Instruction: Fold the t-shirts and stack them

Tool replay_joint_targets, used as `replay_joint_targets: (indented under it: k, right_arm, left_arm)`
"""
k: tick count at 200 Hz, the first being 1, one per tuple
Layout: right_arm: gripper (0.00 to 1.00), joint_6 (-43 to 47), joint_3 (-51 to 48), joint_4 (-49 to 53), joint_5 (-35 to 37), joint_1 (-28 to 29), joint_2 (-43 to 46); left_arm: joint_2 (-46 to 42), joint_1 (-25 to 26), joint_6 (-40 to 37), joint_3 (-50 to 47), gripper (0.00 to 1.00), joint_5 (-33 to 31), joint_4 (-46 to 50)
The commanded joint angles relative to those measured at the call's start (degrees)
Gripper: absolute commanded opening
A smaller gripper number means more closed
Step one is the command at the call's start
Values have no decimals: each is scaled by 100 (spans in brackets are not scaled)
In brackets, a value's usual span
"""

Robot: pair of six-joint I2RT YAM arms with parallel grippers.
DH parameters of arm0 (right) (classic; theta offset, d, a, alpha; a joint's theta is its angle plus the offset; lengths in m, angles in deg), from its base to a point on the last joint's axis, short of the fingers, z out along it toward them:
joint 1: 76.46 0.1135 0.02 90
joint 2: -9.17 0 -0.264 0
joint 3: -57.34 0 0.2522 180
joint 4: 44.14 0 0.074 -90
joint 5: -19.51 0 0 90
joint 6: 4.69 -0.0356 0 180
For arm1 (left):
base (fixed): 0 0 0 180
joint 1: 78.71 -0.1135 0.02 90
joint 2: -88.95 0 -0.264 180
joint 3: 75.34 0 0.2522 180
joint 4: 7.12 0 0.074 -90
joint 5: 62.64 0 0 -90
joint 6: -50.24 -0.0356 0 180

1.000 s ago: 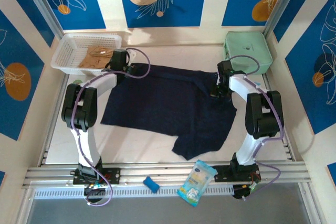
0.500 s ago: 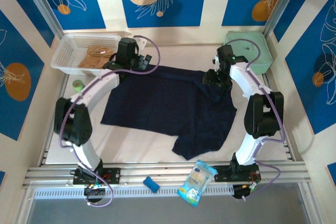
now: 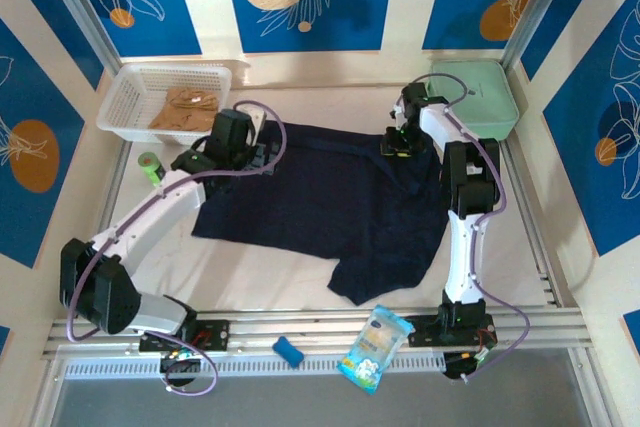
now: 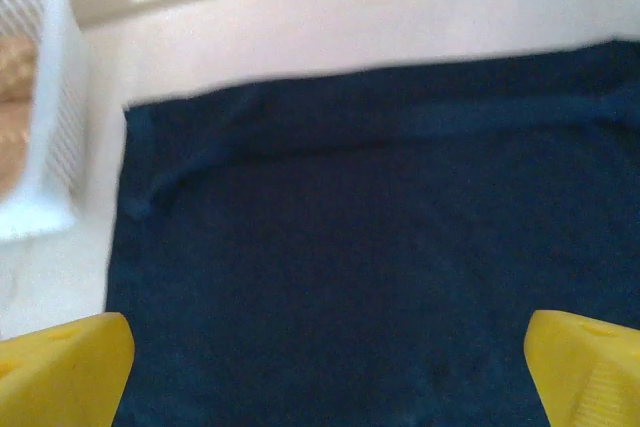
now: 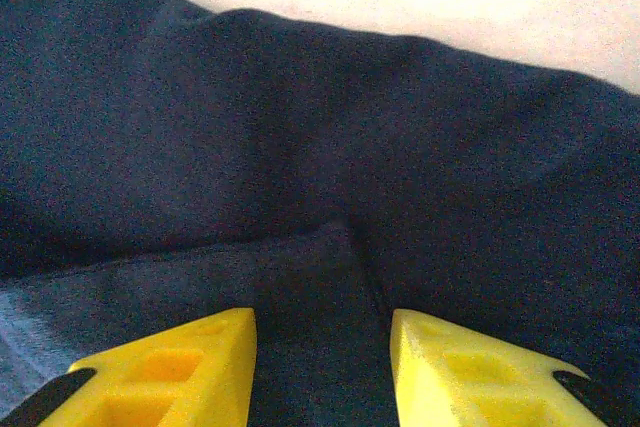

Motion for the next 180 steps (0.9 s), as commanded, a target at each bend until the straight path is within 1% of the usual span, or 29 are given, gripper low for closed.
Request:
replay_joint_targets:
  k: [1, 26, 61, 116, 159, 180]
  right_arm:
    - [40, 119, 183, -15, -327, -88, 48]
    - [41, 128, 196, -105, -435, -149, -74]
    - [41, 102, 424, -93, -669, -211, -303]
    - [36, 61, 632, -16, -928, -207, -454]
    - [29, 33, 689, 21, -990, -204, -525]
    - [28, 13, 720, 60, -1026, -198, -564]
  left_arm:
    - [-457, 56, 406, -234, 100, 124, 193]
    - [-561, 64, 506, -376, 100, 101, 161]
    - [-475, 82, 531, -264, 100, 175, 178]
    - [-337, 152, 523, -164, 100, 198, 187]
    - [-317, 170, 485, -136, 100, 189, 195]
    - [-326, 179, 467, -135, 100, 180, 196]
